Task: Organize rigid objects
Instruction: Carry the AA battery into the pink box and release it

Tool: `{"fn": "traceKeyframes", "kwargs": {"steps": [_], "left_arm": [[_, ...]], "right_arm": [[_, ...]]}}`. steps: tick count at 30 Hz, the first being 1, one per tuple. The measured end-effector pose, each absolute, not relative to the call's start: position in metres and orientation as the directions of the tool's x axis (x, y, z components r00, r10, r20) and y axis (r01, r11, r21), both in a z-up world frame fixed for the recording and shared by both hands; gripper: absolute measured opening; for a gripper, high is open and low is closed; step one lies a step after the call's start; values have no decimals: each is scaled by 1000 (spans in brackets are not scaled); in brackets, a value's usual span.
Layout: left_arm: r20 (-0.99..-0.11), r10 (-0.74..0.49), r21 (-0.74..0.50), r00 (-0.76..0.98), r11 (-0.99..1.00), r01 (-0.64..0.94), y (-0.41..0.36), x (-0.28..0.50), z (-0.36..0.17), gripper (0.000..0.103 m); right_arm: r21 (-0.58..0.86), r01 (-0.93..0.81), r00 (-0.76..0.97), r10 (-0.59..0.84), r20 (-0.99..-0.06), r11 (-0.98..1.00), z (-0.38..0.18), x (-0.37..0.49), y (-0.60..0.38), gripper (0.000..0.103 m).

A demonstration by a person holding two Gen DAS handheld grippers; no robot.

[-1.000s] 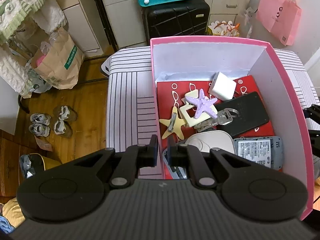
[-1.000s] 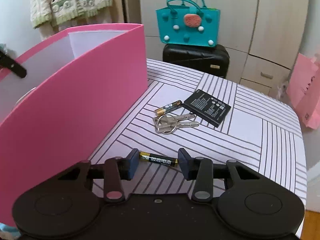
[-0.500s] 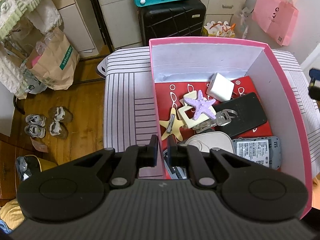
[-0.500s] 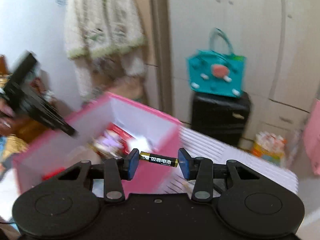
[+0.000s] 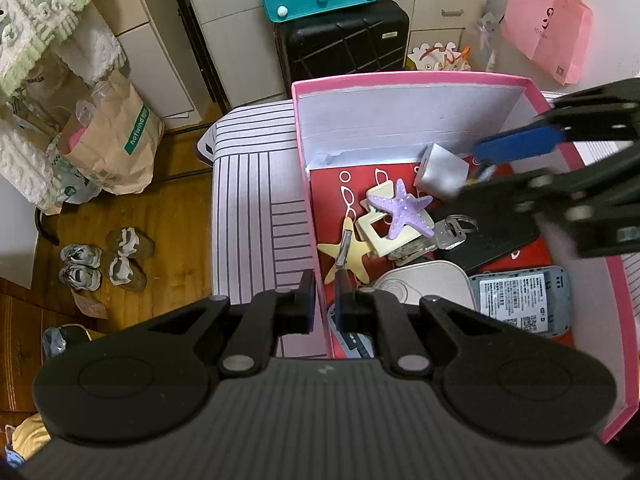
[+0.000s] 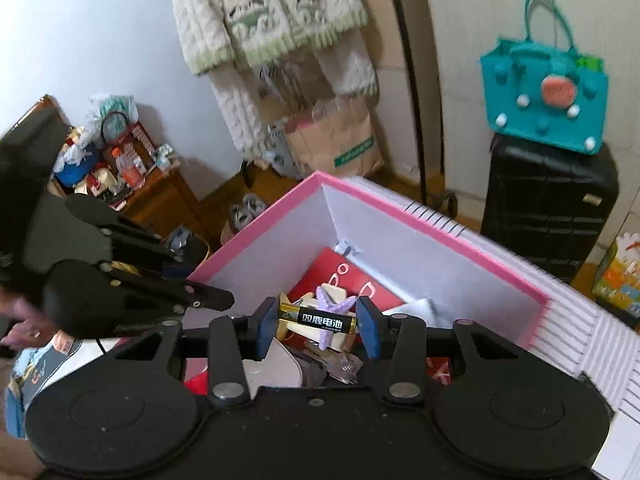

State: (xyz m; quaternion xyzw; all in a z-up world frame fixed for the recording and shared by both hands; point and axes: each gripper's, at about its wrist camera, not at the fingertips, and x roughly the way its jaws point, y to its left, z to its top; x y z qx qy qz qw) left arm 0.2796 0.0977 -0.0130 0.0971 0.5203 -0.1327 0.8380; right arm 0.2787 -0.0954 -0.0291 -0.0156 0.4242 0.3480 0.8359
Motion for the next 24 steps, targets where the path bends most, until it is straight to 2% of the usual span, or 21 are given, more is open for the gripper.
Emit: {"fn": "traceKeyframes", "kwargs": {"steps": [11,19,24], "left_arm": [[-891,-112,35,439,949,314,96,274,-12,7],[-888,-117,35,446,948,317,97,271,-11,7],[-888,-108,43,447,948,315,95,270,-12,7]], "right_arm": [[199,-603,346,478,-808,773,-57,303,-52,49],[256,-580,390,539,-746,774,-34,288,-85,53],[215,-550,488,519,-702,807,-7,259,-131,53]]}}
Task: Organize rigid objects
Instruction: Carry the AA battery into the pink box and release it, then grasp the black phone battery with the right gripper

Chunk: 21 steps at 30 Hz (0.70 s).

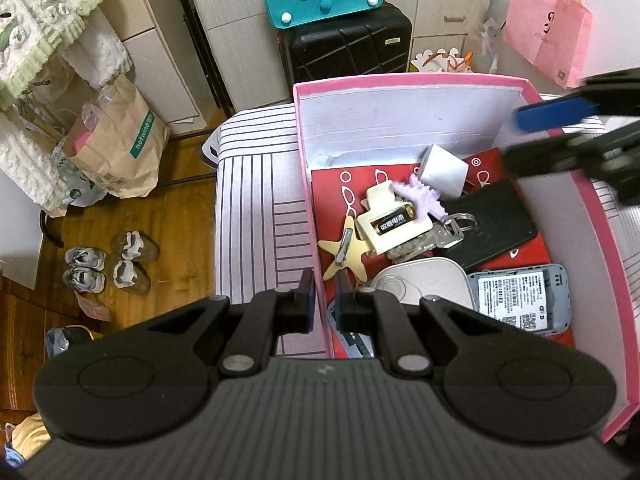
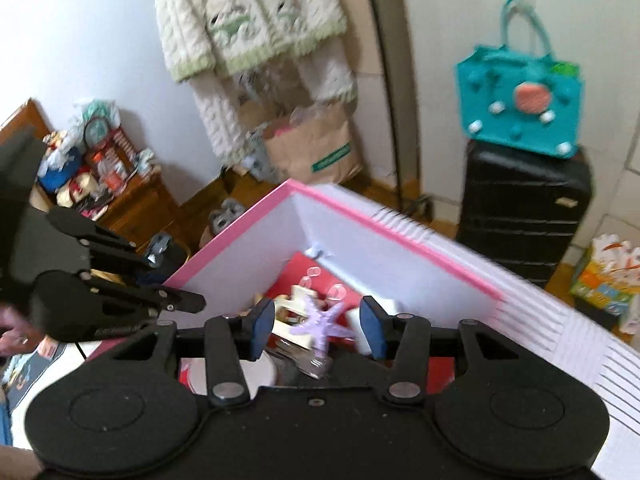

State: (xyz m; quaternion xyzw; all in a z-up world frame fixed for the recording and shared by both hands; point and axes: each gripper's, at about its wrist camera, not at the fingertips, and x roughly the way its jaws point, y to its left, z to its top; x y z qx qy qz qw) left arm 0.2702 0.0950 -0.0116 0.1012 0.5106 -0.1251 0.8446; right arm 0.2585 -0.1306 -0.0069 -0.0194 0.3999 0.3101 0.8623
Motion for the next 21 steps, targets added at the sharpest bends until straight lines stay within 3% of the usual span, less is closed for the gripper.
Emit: {"fn": "traceKeyframes", "kwargs": {"steps": [7,21], "left_arm": [[-886,-97,45,454,955,292,95,268,-11,7],[-884,-65,57,462,968,245,91,266,-10,7]], "right_arm": [[140,-468,621,438,-650,872,0,223,-200,55],[54,-342,687,289,-666,938,-77,236,-276,58]]}}
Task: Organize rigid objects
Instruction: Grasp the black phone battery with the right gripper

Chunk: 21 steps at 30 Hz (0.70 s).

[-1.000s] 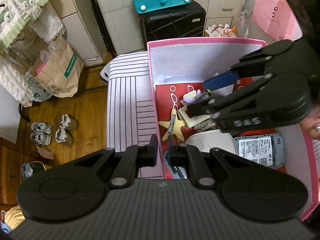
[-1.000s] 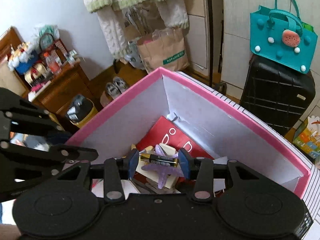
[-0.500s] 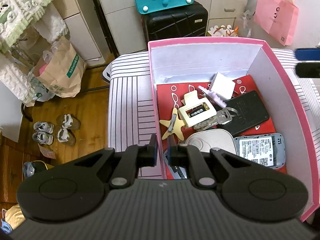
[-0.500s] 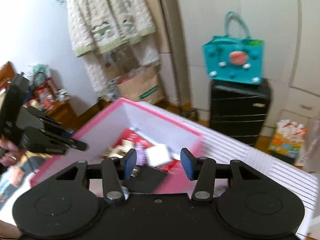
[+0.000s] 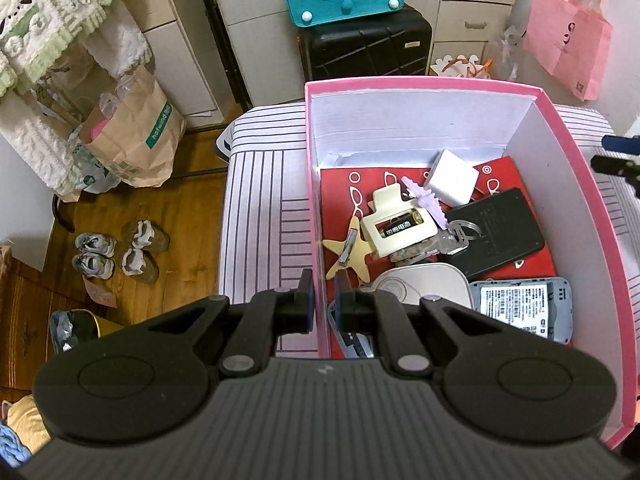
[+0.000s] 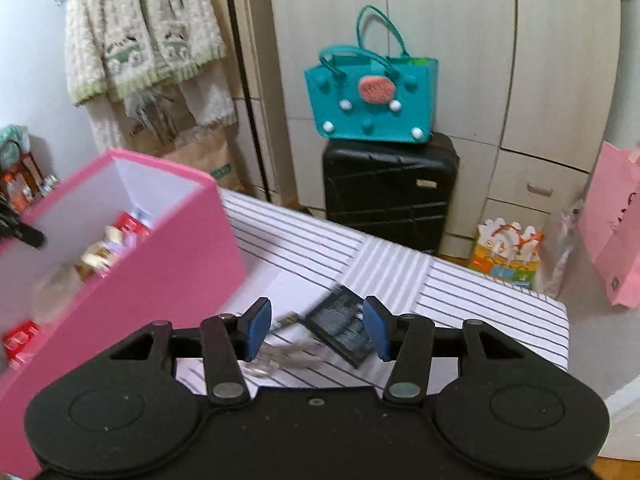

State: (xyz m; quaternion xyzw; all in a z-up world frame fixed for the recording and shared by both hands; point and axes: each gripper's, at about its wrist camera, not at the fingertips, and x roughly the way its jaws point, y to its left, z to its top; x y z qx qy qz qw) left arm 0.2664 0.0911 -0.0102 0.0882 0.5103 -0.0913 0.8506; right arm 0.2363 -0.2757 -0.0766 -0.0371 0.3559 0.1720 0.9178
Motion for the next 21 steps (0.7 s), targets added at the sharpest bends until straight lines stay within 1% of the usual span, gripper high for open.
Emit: {"fn": "traceKeyframes", "kwargs": {"steps": [3,6,10,12,14,15,19,21], "left_arm": [[-883,-62,59,465,969,241,91,266,-10,7],[-883,-64,55,465,970,238,92,267,-10,7],[-884,-64,55,463,969,240,89,266,-10,7],[-884,-64,55,463,969,239,90,267,-11,7],[-885,-65,52,462,970,236,90,268,-11,7],[-885,-66,50,461,970,236,91,268,-11,7],[-884,-63,55,464,970,236,91,268,-11,7],[-884,-64,54,463,970,236,91,268,-11,7]], "right_arm": [[30,-328,693,262,-672,944,-91,242,-284,60],[61,-335,669,283,-688,940,-104,248,-289,60],[54,-335,666,277,-693,941,-117,256,-286,68],[38,-323,675,258,-692,946,-121,262,-284,69],[12,-317,682,237,-692,948,-126,270,-282,72],[7,-331,680,244,-692,944,-127,273,-281,72],[-9,-375,671,265,-693,927,-131,282,-276,78],[-8,-388,668,274,-692,922,-132,287,-276,78]]}}
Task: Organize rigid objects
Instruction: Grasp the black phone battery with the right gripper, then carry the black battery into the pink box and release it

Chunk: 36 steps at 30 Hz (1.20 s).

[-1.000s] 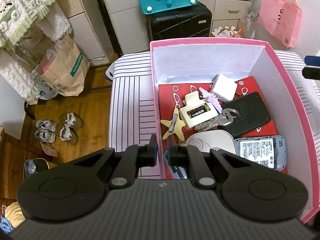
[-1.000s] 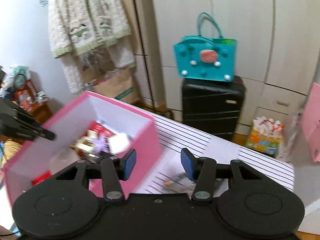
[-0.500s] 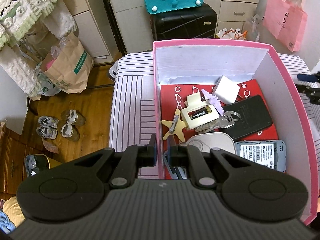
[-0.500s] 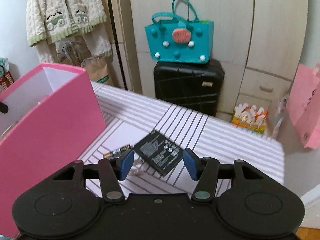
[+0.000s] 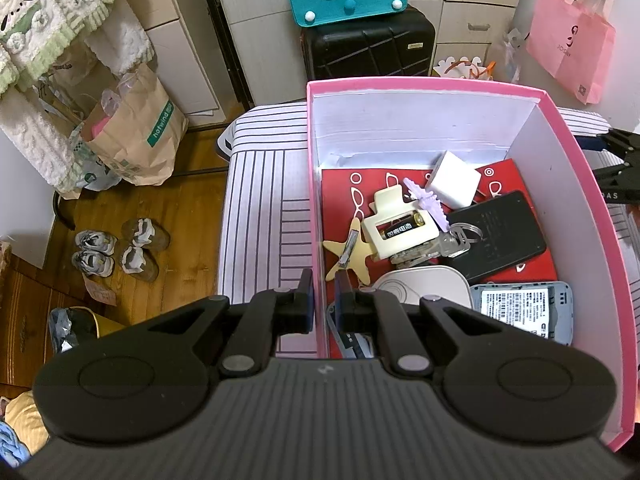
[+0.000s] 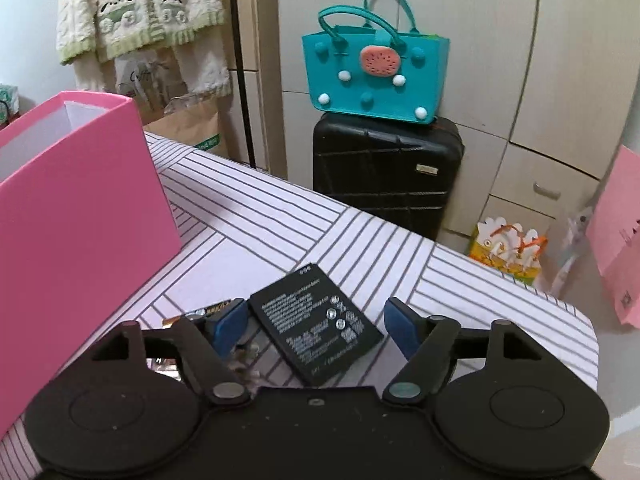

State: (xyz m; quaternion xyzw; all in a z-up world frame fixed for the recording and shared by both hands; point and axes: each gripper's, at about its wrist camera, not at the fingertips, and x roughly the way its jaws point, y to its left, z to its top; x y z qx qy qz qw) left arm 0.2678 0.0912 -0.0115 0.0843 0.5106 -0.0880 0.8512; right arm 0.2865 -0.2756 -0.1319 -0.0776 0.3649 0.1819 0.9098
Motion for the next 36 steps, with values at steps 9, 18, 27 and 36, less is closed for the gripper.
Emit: {"fn": "traceKeyframes", "kwargs": {"steps": [9,18,27,36], "left_arm": [[-883,-63,55,465,970,235,92,267,-12,7],[-884,-67,53,464,969,242,90,268,-11,7],[-885,-75,43,460,970,240,91,267,-13,7],[-882,-86,34,463,969,245,94,265,-14,7]], "right_arm": [[12,-347,626,241,-741,938,-121,292,-277,56],[-24,-372,581,213,-785,928,-120,291,-281,70],[28,-316,590,220,-777,948,-118,286,-283,54],[-14,-352,648,232,-725,936,-85,254,-274,54]]}}
